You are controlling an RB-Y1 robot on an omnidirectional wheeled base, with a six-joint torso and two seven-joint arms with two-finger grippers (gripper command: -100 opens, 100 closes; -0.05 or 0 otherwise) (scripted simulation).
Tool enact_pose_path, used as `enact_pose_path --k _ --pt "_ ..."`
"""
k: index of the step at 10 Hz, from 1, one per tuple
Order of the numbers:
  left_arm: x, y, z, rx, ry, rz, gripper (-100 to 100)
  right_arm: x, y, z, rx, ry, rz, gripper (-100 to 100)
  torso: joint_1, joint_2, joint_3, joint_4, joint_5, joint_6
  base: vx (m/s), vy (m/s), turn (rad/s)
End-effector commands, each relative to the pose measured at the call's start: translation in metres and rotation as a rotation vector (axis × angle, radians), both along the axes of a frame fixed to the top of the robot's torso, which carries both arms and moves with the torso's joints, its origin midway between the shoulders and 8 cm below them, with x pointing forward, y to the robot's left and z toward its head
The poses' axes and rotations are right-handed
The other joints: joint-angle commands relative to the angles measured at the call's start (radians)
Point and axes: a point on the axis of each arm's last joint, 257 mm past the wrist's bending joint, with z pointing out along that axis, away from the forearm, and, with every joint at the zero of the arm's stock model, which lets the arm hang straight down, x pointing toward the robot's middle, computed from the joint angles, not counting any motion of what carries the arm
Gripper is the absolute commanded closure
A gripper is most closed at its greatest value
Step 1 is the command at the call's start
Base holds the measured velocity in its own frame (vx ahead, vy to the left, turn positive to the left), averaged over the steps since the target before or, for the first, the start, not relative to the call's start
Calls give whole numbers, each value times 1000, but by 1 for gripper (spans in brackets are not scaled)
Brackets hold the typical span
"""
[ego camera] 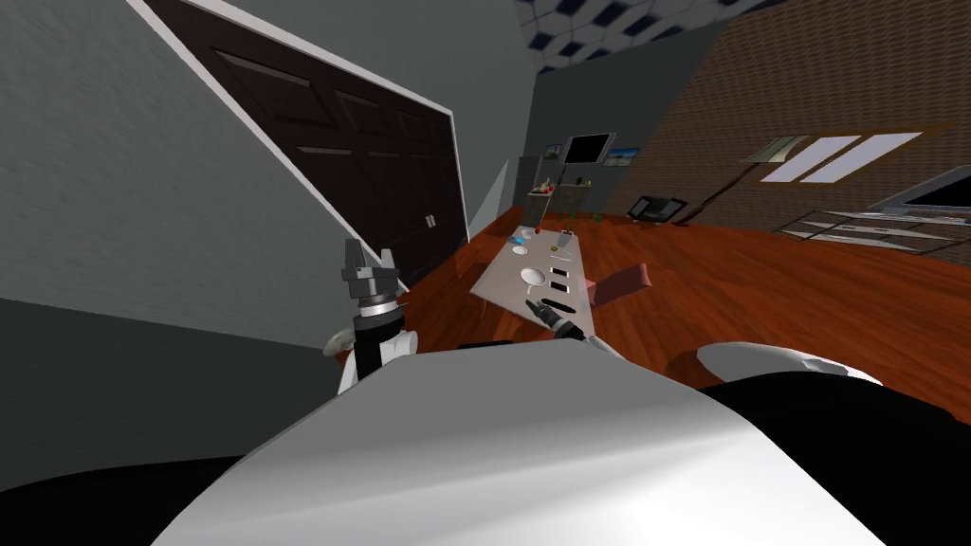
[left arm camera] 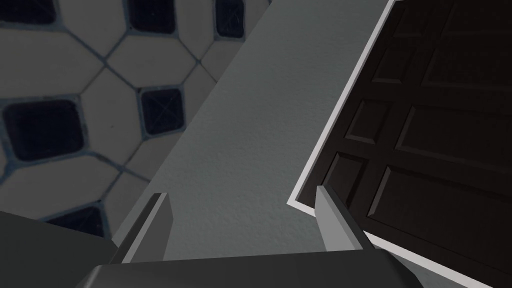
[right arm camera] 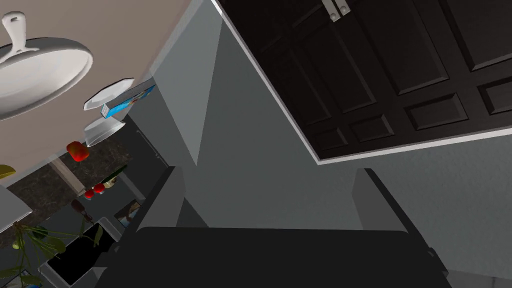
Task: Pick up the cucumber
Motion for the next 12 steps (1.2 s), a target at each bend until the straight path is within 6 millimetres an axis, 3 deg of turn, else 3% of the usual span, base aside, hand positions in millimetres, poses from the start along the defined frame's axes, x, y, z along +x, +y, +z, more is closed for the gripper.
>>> enact_pose_path --k 1,2,3,4,9,12 --pt "0 0 0 0 0 0 0 -14 -14 -32 -80 75 12 -100 0 0 0 0 0 0 -4 24 252" --pt "0 0 0 0 0 0 0 -16 -19 -39 -84 90 4 -100 0 0 0 0 0 -1 -6 16 106" --pt "0 0 0 0 0 0 0 -32 -36 -70 -156 162 11 -100 0 0 0 0 0 0 -5 19 165" --pt "0 0 0 0 0 0 0 -32 -37 -70 -156 162 12 -100 0 0 0 0 0 0 -1 11 149" --pt "0 0 0 0 0 0 0 -85 -92 -143 -361 354 45 -100 -1 0 0 0 0 0 2 6 213" --pt "0 0 0 0 0 0 0 -111 -120 -169 -433 435 47 -100 -2 0 0 0 0 0 6 -6 151"
